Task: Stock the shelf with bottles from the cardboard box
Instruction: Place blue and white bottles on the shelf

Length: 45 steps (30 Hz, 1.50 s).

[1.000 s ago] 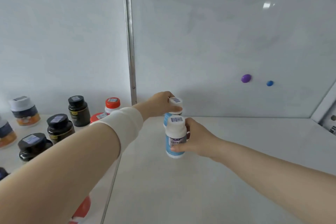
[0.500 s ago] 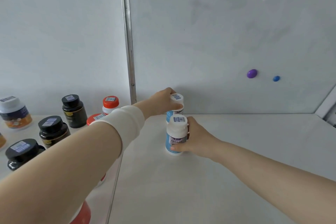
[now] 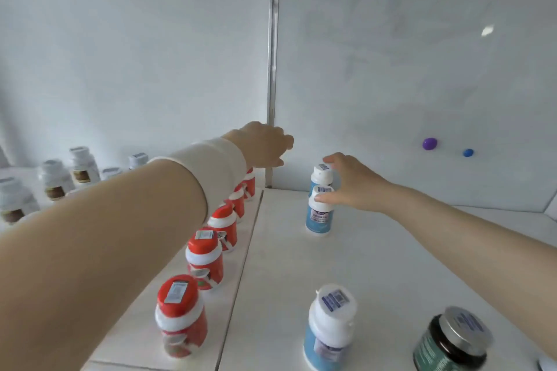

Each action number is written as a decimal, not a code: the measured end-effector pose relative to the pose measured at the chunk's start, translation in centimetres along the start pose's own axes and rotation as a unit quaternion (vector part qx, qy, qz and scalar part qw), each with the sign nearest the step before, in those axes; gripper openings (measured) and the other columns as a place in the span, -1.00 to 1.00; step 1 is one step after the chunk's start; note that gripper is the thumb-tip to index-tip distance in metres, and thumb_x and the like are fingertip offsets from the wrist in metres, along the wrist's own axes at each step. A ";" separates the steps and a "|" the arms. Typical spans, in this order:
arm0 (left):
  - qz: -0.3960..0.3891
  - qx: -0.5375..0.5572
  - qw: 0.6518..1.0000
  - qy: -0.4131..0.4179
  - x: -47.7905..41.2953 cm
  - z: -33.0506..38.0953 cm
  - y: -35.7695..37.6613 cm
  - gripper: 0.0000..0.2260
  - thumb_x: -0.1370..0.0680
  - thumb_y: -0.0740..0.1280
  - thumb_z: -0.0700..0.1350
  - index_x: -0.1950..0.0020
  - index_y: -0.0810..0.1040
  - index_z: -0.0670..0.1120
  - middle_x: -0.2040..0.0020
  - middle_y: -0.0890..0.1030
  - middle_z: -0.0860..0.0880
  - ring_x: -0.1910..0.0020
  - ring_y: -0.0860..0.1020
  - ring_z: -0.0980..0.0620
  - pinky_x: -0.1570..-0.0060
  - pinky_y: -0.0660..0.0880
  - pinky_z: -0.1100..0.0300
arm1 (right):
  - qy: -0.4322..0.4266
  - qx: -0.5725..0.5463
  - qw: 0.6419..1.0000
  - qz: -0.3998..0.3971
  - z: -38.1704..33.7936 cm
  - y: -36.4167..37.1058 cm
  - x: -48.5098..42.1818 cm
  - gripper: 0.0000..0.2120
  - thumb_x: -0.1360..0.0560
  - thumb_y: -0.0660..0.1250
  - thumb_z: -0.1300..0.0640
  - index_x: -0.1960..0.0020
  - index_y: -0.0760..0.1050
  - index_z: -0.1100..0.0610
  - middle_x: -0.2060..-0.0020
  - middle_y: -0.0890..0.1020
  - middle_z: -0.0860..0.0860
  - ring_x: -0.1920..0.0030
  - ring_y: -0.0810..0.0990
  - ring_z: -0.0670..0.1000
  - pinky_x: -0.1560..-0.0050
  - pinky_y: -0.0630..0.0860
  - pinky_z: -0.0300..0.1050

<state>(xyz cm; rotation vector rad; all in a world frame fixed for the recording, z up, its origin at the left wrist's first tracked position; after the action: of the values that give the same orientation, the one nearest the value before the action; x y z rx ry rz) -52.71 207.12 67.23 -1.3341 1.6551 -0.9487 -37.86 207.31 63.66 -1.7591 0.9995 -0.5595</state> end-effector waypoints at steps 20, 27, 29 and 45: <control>-0.163 -0.091 0.926 -0.329 52.9 -25.7 5.2 -0.61 -0.61 0.18 0.01 -0.42 0.30 -0.05 -0.31 0.47 -0.06 -0.26 0.48 -0.10 -0.23 0.43 0.03 | -0.380 0.198 0.903 0.007 -50.6 20.3 8.8 -0.48 -0.55 0.18 -0.03 -0.43 0.16 0.16 -0.35 0.31 0.17 -0.33 0.33 0.19 -0.28 0.32 0.05; -0.283 0.036 0.831 -0.477 76.3 -30.6 19.2 -0.67 -0.59 0.18 -0.04 -0.34 0.39 -0.09 -0.27 0.51 -0.11 -0.23 0.50 -0.13 -0.15 0.43 0.04 | -0.462 0.185 0.860 -0.114 -66.9 39.6 16.4 -0.48 -0.57 0.16 -0.02 -0.44 0.16 0.17 -0.38 0.30 0.16 -0.37 0.30 0.18 -0.32 0.29 0.07; -0.311 0.089 0.800 -0.506 80.9 -30.0 24.0 -0.66 -0.60 0.19 -0.03 -0.35 0.40 -0.10 -0.30 0.50 -0.11 -0.27 0.49 -0.13 -0.18 0.42 0.03 | -0.470 0.196 0.846 -0.162 -69.1 45.6 18.9 -0.50 -0.56 0.16 -0.01 -0.42 0.18 0.18 -0.37 0.32 0.17 -0.36 0.31 0.19 -0.31 0.30 0.07; -0.397 0.310 0.642 -0.578 96.2 -34.5 52.4 -0.56 -0.58 0.21 0.04 -0.40 0.31 -0.14 -0.31 0.46 -0.17 -0.21 0.50 -0.17 -0.13 0.44 0.02 | -0.437 0.288 0.737 -0.427 -78.3 78.8 17.4 -0.50 -0.57 0.15 -0.04 -0.43 0.19 0.18 -0.36 0.35 0.18 -0.36 0.33 0.20 -0.33 0.32 0.07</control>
<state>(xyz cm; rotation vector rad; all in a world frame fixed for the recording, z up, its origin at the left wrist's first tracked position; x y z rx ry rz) -117.43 123.73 22.02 -1.5720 -0.3066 -0.6738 -115.92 138.33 21.33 -1.5168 -0.6566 -0.4188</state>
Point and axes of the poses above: each hand's wrist, its own x-axis away from the middle knuckle, its own y-axis out of the palm, z = x × y, the point moved 6 cm from there along -x, towards the middle knuckle
